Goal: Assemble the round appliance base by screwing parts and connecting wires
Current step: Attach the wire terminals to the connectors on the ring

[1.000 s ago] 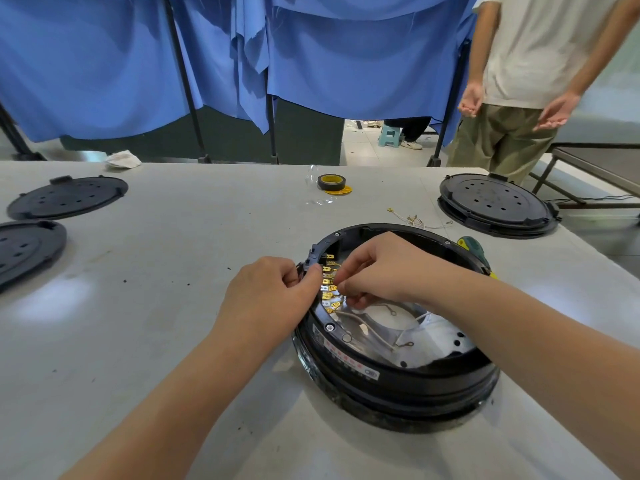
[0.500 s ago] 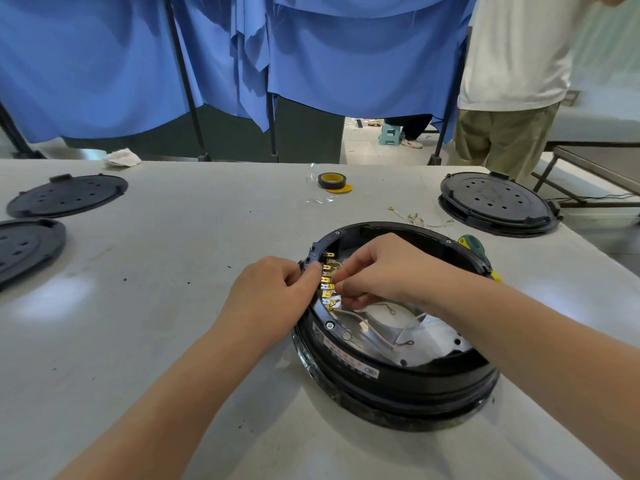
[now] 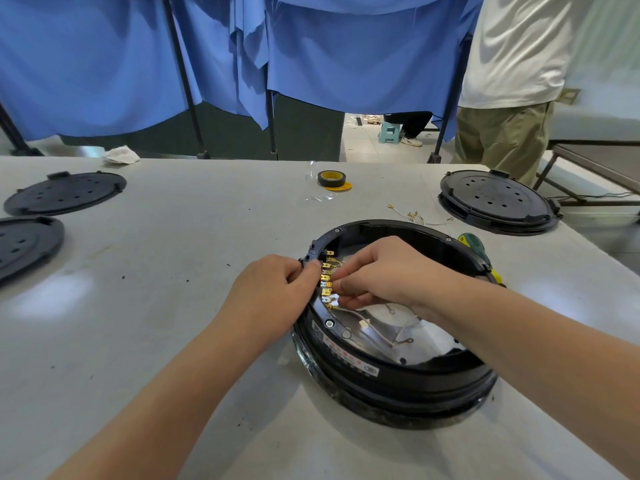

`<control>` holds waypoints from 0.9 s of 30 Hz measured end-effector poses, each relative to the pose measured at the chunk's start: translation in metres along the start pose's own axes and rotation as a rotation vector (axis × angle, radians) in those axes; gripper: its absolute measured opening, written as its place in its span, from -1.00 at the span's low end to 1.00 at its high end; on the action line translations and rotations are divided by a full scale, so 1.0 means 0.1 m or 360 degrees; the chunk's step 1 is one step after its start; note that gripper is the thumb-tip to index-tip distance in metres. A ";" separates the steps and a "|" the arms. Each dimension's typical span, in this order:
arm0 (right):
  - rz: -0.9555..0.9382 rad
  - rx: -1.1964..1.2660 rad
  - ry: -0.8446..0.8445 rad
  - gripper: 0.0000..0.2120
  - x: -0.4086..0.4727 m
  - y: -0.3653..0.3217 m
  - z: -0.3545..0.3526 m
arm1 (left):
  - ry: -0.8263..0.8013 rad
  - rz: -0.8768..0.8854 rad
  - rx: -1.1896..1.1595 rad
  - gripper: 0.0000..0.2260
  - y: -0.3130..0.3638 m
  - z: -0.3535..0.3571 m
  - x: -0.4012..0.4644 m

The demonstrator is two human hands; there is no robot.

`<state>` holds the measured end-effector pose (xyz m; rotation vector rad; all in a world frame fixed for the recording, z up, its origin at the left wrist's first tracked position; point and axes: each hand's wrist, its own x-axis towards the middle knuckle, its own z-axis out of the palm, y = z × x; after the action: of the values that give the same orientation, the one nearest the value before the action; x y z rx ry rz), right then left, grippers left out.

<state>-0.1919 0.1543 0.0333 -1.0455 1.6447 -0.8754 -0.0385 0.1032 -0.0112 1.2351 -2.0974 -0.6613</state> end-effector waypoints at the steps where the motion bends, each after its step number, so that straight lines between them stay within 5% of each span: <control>1: 0.0000 0.0000 -0.0004 -0.95 0.00 0.00 0.00 | -0.0004 -0.0002 -0.0001 -0.51 0.00 0.00 0.00; 27: -0.0138 -0.0033 -0.0016 -0.95 0.04 0.07 0.00 | -0.0042 -0.0028 0.0027 -0.54 -0.01 0.01 0.01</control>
<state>-0.1942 0.1536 0.0253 -1.1407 1.6129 -0.9099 -0.0385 0.1018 -0.0123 1.2616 -2.1200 -0.6727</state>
